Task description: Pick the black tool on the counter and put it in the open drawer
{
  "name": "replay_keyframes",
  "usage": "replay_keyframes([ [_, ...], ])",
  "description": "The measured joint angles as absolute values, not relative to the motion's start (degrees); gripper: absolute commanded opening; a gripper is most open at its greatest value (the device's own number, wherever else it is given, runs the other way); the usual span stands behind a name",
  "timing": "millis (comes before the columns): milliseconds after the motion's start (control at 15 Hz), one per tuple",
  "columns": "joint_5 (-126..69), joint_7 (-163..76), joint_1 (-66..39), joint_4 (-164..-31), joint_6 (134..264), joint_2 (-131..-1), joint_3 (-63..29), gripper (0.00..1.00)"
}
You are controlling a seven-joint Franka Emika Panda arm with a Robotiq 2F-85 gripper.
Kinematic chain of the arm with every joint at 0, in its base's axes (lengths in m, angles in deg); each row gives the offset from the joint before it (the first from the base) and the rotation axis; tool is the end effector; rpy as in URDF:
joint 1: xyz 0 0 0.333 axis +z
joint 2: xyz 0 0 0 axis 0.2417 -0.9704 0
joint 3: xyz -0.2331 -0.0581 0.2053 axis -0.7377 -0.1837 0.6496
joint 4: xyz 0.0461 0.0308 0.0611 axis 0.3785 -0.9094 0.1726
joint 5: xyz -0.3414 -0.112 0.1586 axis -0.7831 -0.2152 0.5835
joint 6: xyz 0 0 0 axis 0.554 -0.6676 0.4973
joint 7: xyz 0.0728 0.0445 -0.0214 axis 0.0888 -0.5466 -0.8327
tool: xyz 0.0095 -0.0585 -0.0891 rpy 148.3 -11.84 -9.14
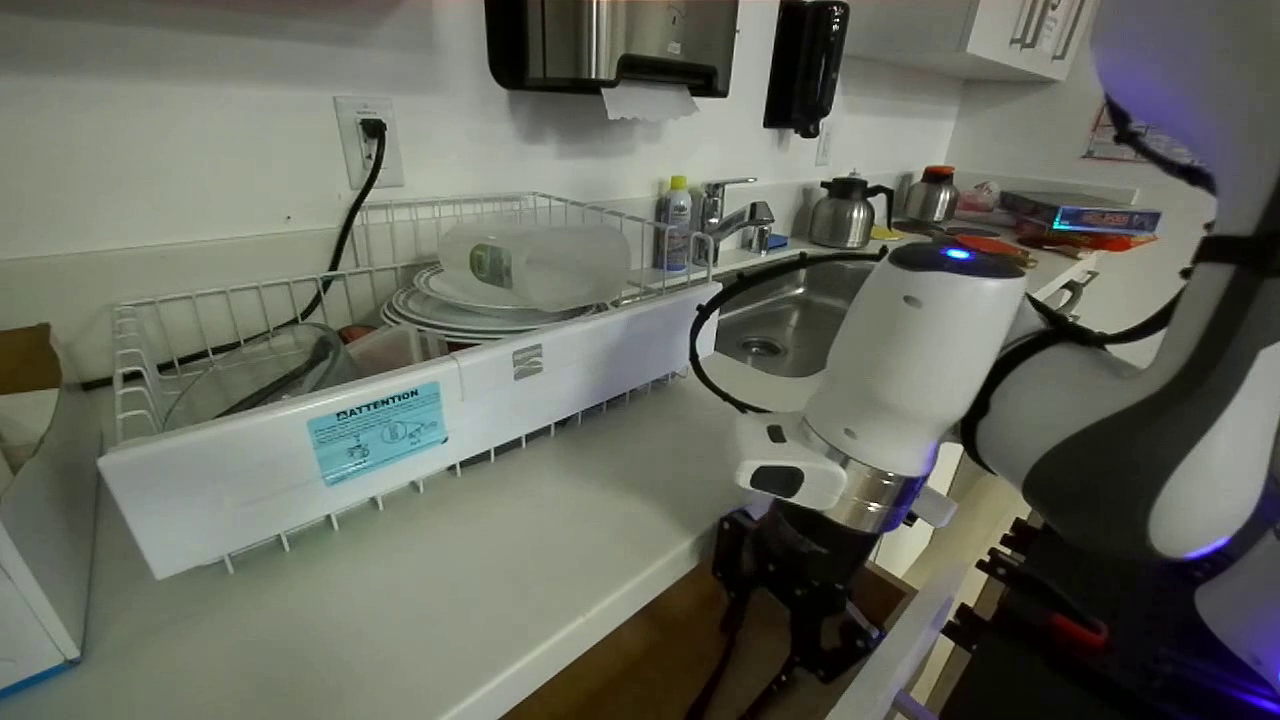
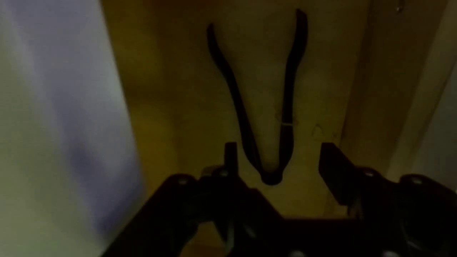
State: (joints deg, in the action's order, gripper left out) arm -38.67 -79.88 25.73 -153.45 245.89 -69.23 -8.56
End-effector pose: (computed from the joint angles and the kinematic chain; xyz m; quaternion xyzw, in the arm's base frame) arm 0.3073 0.3322 0.1607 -0.7075 -0.6965 -0.1186 0.0158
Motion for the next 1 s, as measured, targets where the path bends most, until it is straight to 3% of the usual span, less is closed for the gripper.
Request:
replay_keyframes([
  [133,-38.7,-79.0,30.1,-154.2,244.2,-65.7,-11.3,1.0],
  [467,-38.7,-78.5,34.1,-156.8,237.9,-56.5,-12.2,1.0],
  [667,-40.4,-75.2,29.5,-158.6,234.3,-50.4,-6.8,1.0],
  [1000,-34.3,-76.2,30.3,-161.2,231.1,-43.0,-6.0,1.0],
])
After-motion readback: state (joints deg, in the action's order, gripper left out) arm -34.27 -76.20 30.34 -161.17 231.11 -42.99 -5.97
